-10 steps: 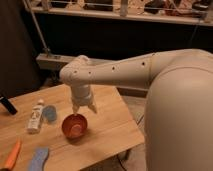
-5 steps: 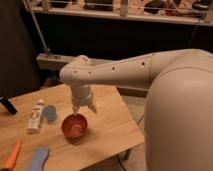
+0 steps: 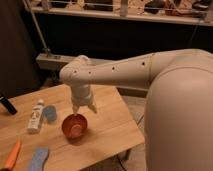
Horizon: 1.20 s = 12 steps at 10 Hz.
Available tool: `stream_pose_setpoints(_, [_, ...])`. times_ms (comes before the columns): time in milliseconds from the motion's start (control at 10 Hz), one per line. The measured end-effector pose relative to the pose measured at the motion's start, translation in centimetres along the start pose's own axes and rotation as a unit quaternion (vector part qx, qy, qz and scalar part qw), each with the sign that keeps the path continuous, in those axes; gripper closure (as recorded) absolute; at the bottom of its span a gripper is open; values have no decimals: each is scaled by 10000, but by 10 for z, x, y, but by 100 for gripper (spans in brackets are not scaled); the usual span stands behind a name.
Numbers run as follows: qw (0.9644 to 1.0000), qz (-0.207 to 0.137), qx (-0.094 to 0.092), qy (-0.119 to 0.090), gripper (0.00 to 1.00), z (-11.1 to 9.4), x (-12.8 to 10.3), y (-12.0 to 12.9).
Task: Place the eraser in the ceramic cup
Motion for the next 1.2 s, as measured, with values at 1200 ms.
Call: stream_pose_setpoints(1200, [9461, -1862, -1647, -2074, 35, -61, -116, -16])
